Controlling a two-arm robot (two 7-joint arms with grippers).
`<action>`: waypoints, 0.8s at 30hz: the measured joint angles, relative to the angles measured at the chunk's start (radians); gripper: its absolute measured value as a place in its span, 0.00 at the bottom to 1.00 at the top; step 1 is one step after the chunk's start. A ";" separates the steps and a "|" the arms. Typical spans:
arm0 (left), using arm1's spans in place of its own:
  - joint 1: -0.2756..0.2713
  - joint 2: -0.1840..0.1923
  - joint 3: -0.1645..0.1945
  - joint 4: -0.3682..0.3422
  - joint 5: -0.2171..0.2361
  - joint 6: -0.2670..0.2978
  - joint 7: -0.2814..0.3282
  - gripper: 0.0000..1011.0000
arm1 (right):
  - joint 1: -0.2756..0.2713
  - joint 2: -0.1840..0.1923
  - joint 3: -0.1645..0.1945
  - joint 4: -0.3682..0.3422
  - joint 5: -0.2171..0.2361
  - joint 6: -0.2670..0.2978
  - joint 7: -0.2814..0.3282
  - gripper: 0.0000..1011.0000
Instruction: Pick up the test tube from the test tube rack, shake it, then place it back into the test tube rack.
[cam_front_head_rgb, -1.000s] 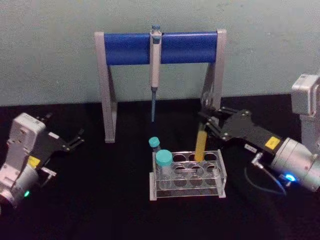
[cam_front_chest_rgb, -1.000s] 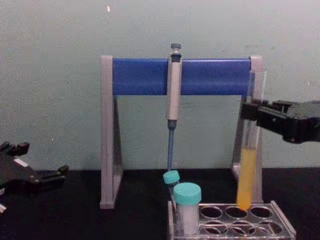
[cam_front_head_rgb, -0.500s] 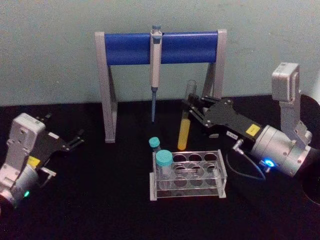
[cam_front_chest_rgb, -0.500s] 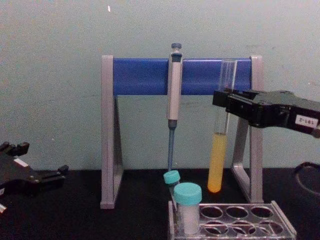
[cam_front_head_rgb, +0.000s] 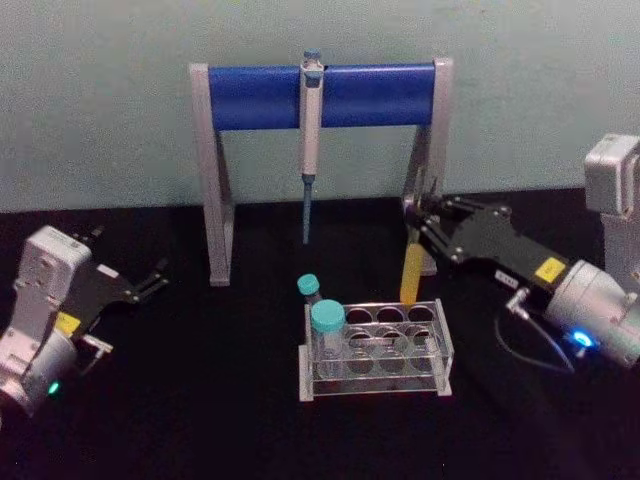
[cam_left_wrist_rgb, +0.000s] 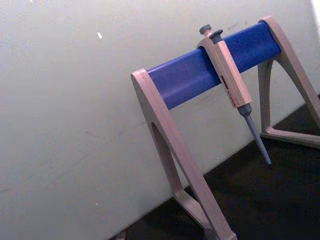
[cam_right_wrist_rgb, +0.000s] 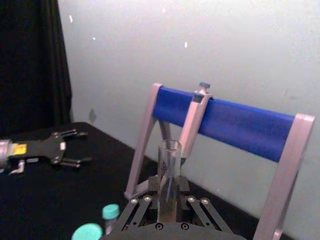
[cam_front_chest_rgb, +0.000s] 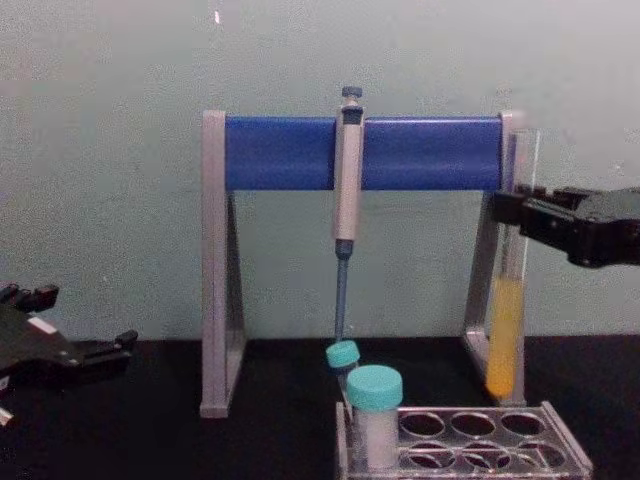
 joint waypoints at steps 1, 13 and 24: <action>0.000 0.000 0.000 0.000 0.000 0.000 0.000 0.99 | -0.007 0.004 0.000 -0.007 0.002 0.002 0.002 0.24; 0.000 0.000 0.000 0.000 0.000 0.000 0.000 0.99 | 0.009 -0.020 -0.054 -0.009 0.021 0.005 0.058 0.24; 0.000 0.000 0.000 0.000 0.000 0.000 0.000 0.99 | 0.084 -0.071 -0.071 0.073 0.013 -0.021 0.045 0.24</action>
